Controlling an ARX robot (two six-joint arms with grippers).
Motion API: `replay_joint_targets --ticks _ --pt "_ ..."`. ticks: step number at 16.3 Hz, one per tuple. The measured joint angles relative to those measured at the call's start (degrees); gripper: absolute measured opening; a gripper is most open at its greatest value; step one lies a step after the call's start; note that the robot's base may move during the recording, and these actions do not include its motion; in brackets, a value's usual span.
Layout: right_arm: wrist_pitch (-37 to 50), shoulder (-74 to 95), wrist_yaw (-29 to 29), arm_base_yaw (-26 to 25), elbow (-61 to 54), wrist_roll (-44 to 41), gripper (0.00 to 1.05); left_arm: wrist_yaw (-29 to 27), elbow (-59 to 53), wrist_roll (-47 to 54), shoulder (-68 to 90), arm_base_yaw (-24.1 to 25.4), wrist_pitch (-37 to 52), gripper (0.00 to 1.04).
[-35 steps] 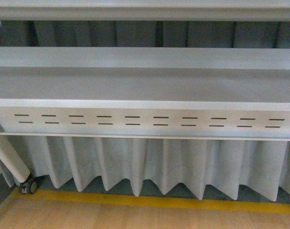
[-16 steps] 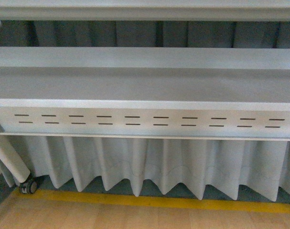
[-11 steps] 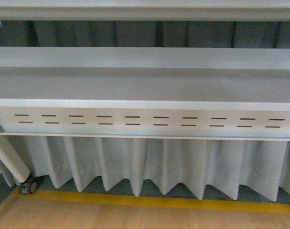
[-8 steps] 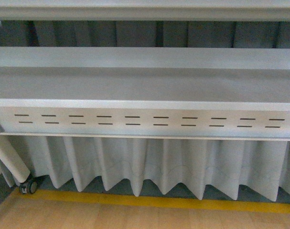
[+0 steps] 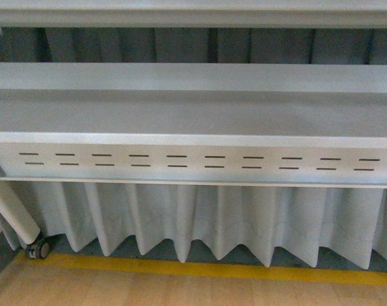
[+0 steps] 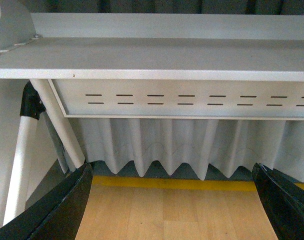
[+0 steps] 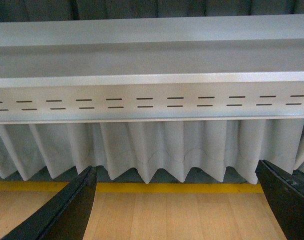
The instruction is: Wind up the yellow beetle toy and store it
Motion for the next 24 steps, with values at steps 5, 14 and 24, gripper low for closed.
replay_joint_targets --ticks 5,14,24 --pt "0.00 0.00 0.00 0.00 0.00 0.00 0.98 0.00 0.00 0.00 0.00 0.00 -0.02 0.98" --pt "0.00 0.00 0.00 0.00 0.00 0.00 0.98 0.00 -0.02 0.00 0.00 0.00 -0.02 0.98" --pt "0.04 -0.04 0.00 0.00 0.00 -0.15 0.98 -0.02 -0.02 -0.04 0.00 0.00 0.00 0.98"
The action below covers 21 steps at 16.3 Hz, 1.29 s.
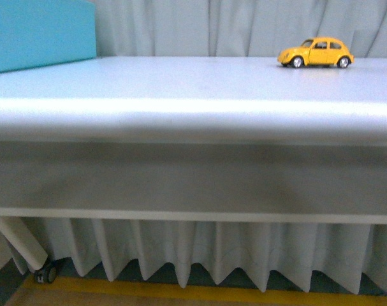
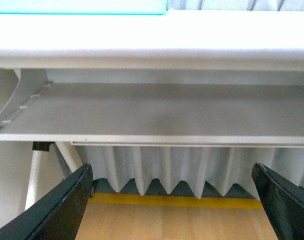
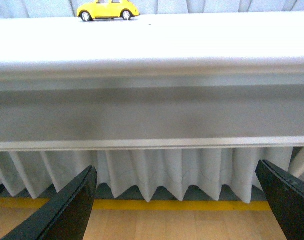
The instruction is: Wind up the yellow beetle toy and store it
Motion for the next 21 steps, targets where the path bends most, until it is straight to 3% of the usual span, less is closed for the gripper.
replay_joint_targets --ticks 21 --pt "0.22 0.04 0.00 0.00 0.00 -0.09 0.98 0.00 0.00 0.00 0.00 0.00 0.24 0.98"
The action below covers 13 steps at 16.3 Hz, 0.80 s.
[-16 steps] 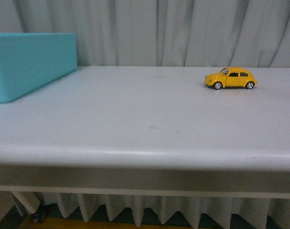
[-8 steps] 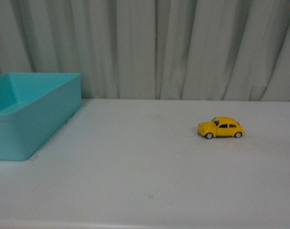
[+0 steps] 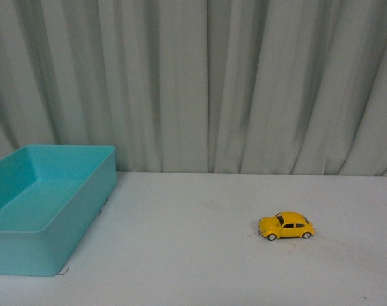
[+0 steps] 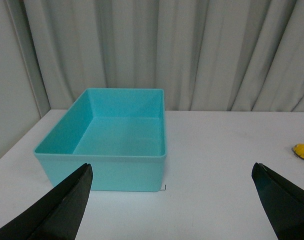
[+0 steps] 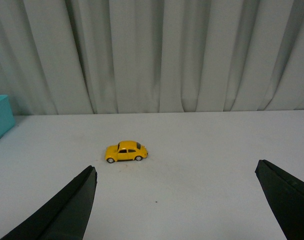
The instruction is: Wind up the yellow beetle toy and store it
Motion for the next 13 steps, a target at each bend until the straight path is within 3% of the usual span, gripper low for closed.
replay_joint_targets --ticks 13 --pt "-0.20 -0.02 0.00 0.00 0.00 0.00 0.98 0.00 0.00 0.00 0.00 0.00 -0.15 0.98"
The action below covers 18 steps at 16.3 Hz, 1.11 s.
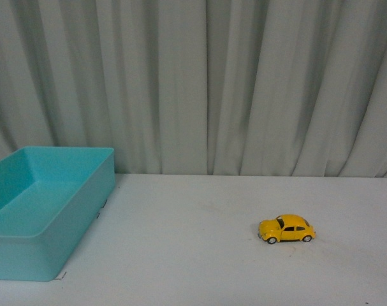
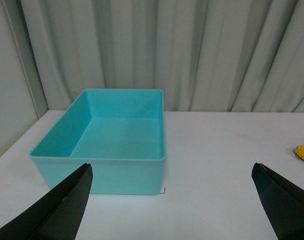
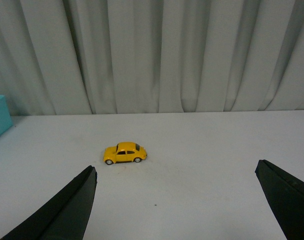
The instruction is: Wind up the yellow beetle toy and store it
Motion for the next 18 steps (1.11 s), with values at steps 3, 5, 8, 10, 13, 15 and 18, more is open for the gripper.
replay_joint_targets --ticks 3,5,8,10,13,15,18 --pt "0.00 0.00 0.00 0.00 0.00 0.00 0.98 0.02 0.00 0.00 0.00 0.00 0.00 0.98" --pt "0.00 0.00 0.00 0.00 0.00 0.00 0.98 0.00 0.00 0.00 0.00 0.00 0.00 0.98" --pt "0.00 0.00 0.00 0.00 0.00 0.00 0.98 0.02 0.00 0.00 0.00 0.00 0.00 0.98" --pt "-0.02 0.00 0.00 0.00 0.00 0.00 0.98 0.00 0.00 0.00 0.00 0.00 0.00 0.98" --pt "0.00 0.00 0.00 0.00 0.00 0.00 0.98 0.02 0.00 0.00 0.00 0.00 0.00 0.98" --pt "-0.02 0.00 0.00 0.00 0.00 -0.02 0.98 0.00 0.00 0.00 0.00 0.00 0.00 0.98" --pt "0.00 0.00 0.00 0.00 0.00 -0.02 0.98 0.02 0.00 0.02 0.00 0.00 0.00 0.98"
